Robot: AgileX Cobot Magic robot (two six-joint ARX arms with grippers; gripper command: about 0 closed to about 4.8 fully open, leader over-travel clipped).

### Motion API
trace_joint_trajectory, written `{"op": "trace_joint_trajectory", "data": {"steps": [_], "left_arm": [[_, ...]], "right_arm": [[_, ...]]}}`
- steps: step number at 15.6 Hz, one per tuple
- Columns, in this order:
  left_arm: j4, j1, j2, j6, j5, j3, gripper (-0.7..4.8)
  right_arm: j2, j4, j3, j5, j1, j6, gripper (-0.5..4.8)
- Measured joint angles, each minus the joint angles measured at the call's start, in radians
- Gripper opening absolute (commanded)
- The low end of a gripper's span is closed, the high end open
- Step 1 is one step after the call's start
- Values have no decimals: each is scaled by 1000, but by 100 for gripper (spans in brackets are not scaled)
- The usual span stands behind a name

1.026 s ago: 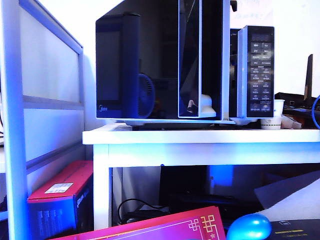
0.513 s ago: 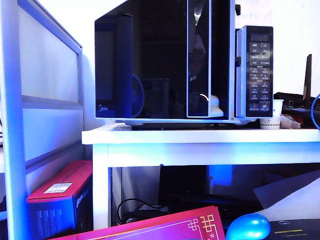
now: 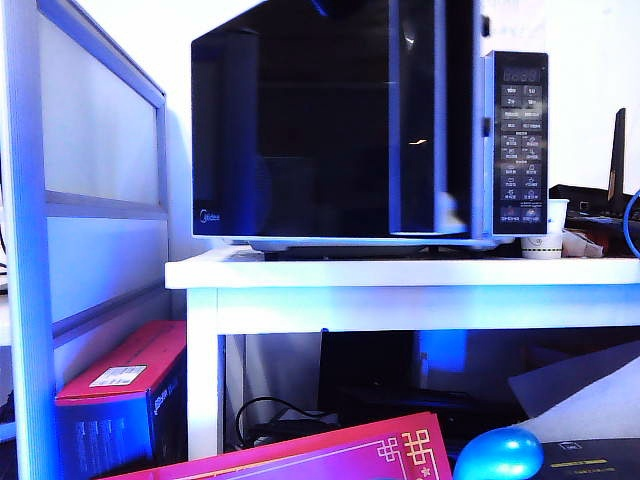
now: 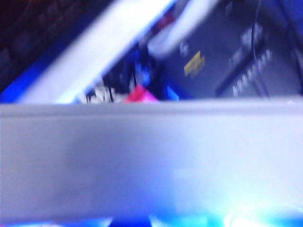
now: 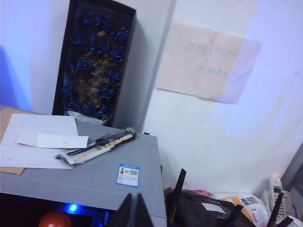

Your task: Open the microwave door, place the orange inside the microwave, then close the microwave door.

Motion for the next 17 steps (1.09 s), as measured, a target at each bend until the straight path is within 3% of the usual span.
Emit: {"op": "trace_joint_trajectory", "data": {"steps": [3,6,10,13,17], "left_arm": [[272,0,40,0,-32,-1,-5],[371,0,40,0,-74,0,-5],[443,0,41,4,-145,0,-5],[469,0,46,6,-153,0,-5],[354,1,89,7,-141,0,-5]], "right_arm": [[-2,-2,0,0,0,0,-1],[-2,-35,0,-1,0,0,-1],[27,-118,0,-4,0,0,-1],[85,-266,-1,-55,0,0,-1],[99,-269,-2,-63,0,10,-1]]}}
